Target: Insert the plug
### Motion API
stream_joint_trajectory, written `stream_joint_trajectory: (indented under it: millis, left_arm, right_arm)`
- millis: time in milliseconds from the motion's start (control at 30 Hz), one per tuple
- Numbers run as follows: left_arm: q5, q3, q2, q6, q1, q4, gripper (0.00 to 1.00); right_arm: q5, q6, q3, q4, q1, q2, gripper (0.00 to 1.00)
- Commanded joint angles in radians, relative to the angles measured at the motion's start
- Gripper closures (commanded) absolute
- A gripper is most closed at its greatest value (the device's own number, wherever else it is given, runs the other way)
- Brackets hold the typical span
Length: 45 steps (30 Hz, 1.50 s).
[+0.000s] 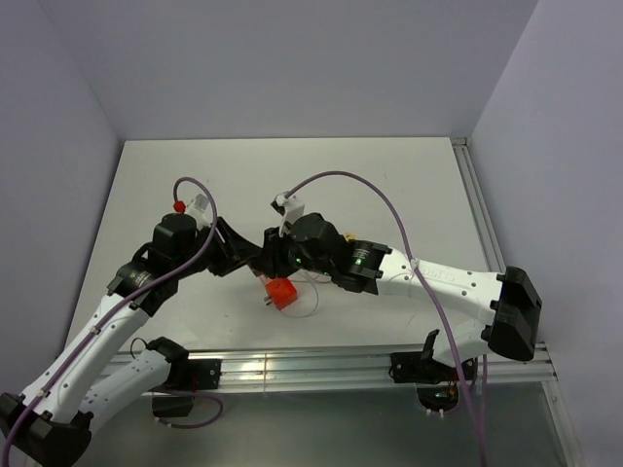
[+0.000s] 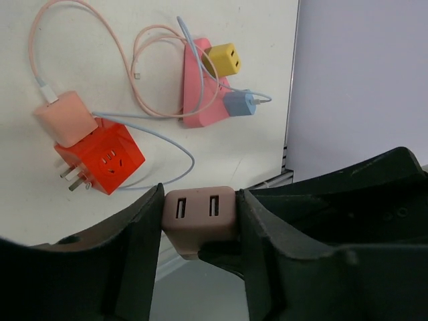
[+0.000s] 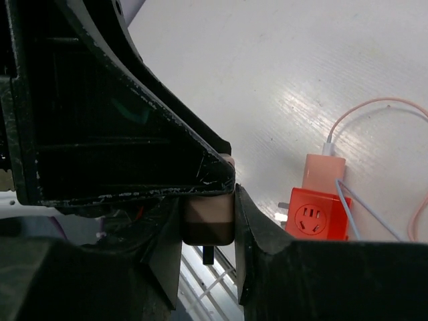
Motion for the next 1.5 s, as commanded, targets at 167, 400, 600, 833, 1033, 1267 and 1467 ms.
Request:
stream_joint_trajectory:
  millis: [167,400,600,833,1033,1267,1467]
  left_arm:
    - [-0.133,0.03,-0.127,0.03,-0.007,0.05,0.0]
    - [0.1,-0.286,-0.331,0.007,-0.008,0.644,0.1]
    - [0.18,-0.423,-0.325,-0.033,-0.018,0.889,0.31]
    - [0.178,-0.411,-0.28,-0.042,-0.093,1.055,0.31]
    - [0.132,-0.432,-0.265,-0.044,-0.167,1.138,0.34]
    - [0.063,-0.426,-0.267,-0.016,-0.227,1.144,0.42]
    - [0.01,-0.418,-0.267,-0.022,-0.235,1.14,0.45]
  right_arm:
    - [0.044,0.098,-0.145,0.111,-0.048,-0.137,1.0]
    - [0.095,0.292,-0.359,0.373,-0.055,-0.395,1.0]
    - [0.074,0.371,-0.406,0.541,-0.057,-0.484,1.0]
    - [0.055,0.401,-0.376,0.61,-0.055,-0.439,1.0]
    - [0.045,0.411,-0.388,0.66,-0.055,-0.424,1.0]
    - [0.023,0.422,-0.385,0.659,-0.054,-0.415,1.0]
    - [0.011,0.424,-0.396,0.671,-0.055,-0.416,1.0]
